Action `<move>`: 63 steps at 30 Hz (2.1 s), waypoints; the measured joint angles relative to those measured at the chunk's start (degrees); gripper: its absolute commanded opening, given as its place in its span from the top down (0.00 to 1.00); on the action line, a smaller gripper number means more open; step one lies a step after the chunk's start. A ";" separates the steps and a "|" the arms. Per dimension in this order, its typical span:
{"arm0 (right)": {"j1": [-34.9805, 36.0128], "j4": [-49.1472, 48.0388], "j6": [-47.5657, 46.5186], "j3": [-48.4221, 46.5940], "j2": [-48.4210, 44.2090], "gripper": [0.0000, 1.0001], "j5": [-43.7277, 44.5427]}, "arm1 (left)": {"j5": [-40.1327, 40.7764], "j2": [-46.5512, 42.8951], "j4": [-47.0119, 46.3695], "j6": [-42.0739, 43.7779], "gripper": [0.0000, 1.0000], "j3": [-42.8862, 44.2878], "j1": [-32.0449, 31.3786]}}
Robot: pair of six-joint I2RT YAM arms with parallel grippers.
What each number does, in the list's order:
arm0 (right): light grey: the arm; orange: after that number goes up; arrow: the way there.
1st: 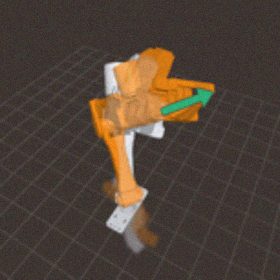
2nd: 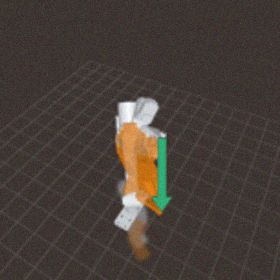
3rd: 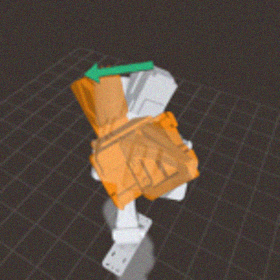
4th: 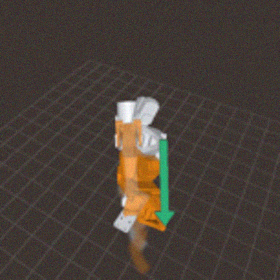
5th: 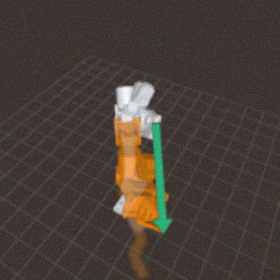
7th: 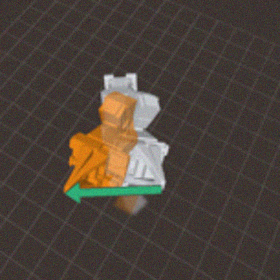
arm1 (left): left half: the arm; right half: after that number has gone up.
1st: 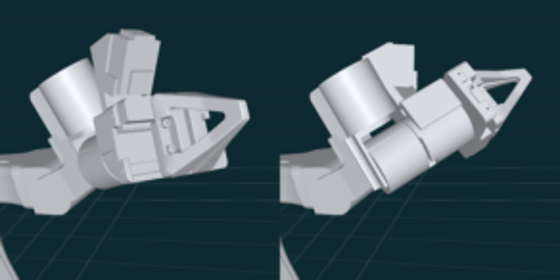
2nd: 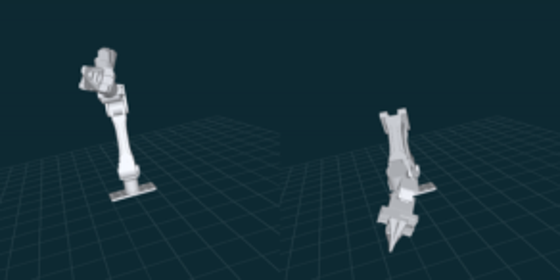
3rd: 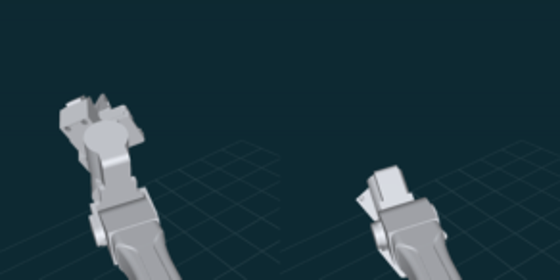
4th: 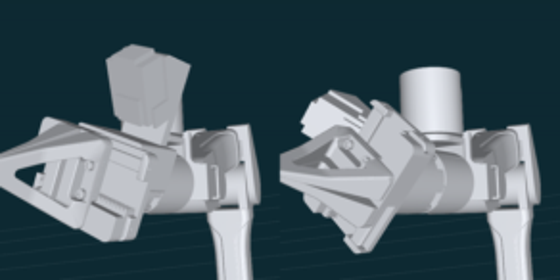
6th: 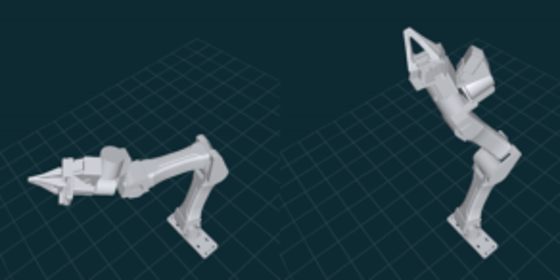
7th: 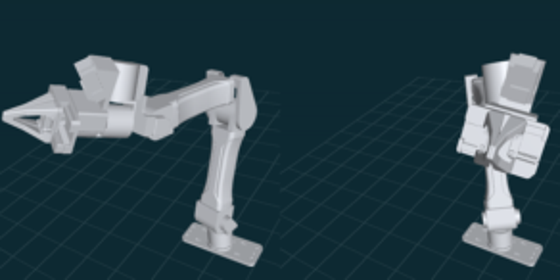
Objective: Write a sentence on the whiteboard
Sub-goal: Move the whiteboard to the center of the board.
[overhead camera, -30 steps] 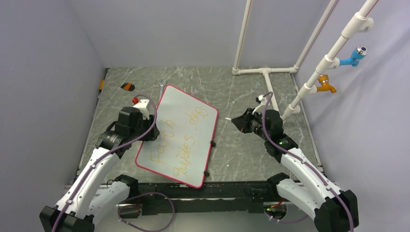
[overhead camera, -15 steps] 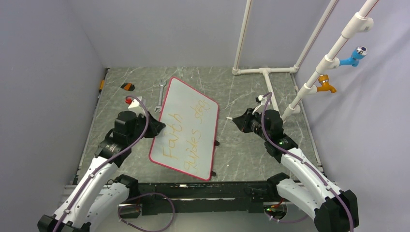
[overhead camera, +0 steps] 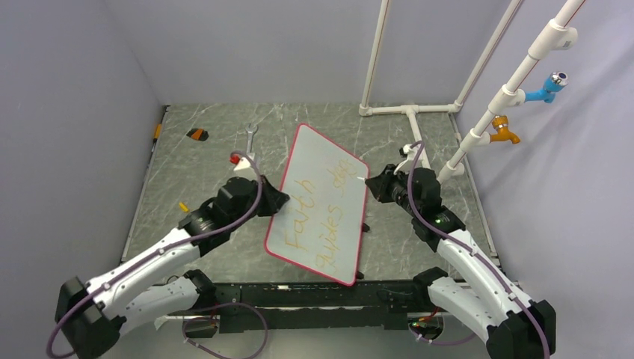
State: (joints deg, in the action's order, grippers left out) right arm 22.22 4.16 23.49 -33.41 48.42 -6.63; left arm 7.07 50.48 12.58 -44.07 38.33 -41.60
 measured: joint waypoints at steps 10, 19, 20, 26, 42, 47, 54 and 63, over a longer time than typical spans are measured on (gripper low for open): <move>0.00 2.27 -0.55 -2.64 -1.62 1.00 4.35 | 5.18 17.40 -8.79 -5.11 1.00 8.68 -9.03; 0.00 3.72 -0.81 -3.08 -1.66 1.00 6.56 | 9.86 26.64 -5.51 -5.27 1.00 19.21 -11.06; 0.00 3.76 -0.81 -3.13 -1.64 1.00 6.75 | 10.21 26.86 -5.05 -5.20 1.00 19.74 -11.26; 0.00 4.26 -0.90 -3.48 -1.16 1.00 7.65 | 11.82 26.67 -4.15 -5.03 1.00 19.91 -12.07; 0.00 4.83 -0.87 -3.69 -0.42 1.00 7.69 | 9.20 16.59 2.38 -3.23 1.00 15.39 -12.50; 0.00 4.83 -0.90 -3.69 -0.42 1.00 7.69 | 6.93 14.53 3.82 -3.26 1.00 14.73 -12.55; 0.00 4.85 -0.87 -3.43 -0.55 1.00 7.69 | 5.18 11.74 3.76 -3.82 0.99 11.43 -12.52; 0.00 4.81 -0.81 -2.84 -1.03 1.00 7.69 | 6.14 9.92 0.61 -5.29 0.86 7.23 -13.75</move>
State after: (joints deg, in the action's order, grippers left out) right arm 22.22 8.97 22.68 -36.25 47.40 1.06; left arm 13.21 60.40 13.19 -49.36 45.56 -55.35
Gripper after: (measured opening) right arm 0.143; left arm 0.123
